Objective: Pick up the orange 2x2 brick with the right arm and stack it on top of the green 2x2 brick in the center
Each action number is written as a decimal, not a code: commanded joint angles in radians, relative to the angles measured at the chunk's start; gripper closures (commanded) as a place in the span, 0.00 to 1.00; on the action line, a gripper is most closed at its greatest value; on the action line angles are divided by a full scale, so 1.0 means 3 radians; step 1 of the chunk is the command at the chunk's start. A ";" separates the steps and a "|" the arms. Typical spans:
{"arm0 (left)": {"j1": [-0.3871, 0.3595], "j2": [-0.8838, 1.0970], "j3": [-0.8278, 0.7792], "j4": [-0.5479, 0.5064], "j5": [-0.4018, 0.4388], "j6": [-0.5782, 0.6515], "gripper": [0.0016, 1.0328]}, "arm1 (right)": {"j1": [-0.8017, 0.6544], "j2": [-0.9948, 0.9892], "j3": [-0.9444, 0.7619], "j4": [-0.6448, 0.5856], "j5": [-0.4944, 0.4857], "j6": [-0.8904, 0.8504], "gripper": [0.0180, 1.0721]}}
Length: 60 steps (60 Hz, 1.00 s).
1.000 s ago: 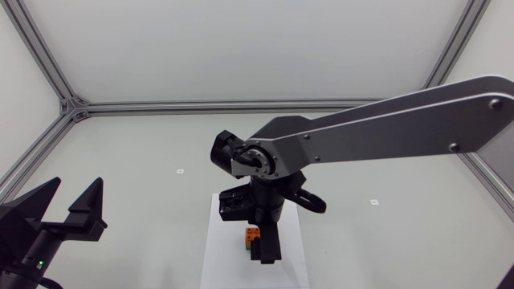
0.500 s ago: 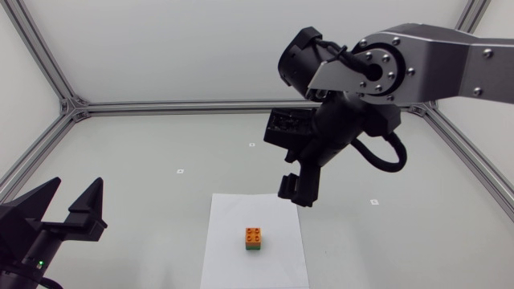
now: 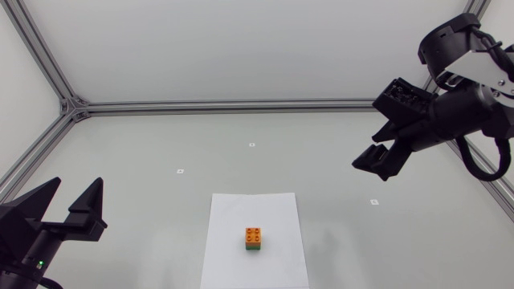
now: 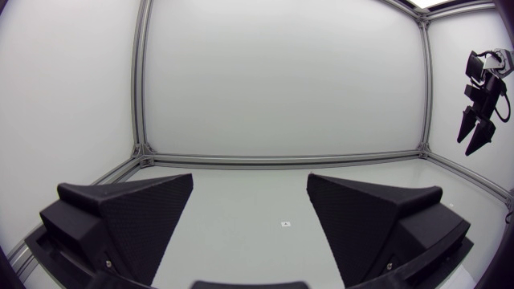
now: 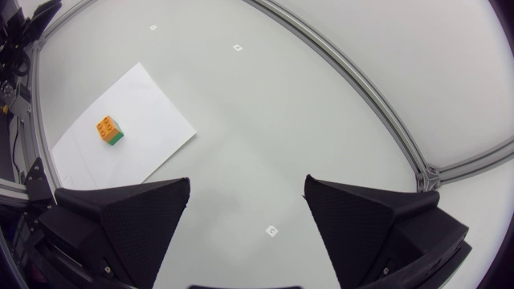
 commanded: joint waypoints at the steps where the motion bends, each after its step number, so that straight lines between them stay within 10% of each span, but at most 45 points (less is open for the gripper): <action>1: 0.0009 -0.0026 -0.0137 -0.0050 0.0013 0.0042 0.04 | -0.0261 -0.0206 -0.0143 0.0110 -0.0022 0.0019 0.04; 24: 0.0009 -0.0026 -0.0137 -0.0050 0.0013 0.0042 0.04 | -0.1089 -0.0912 -0.0731 0.0821 -0.0227 -0.0083 0.04; 60: 0.0009 -0.0026 -0.0137 -0.0050 0.0013 0.0042 0.04 | -0.0905 -0.2543 -0.2127 0.1685 0.0029 0.0275 0.04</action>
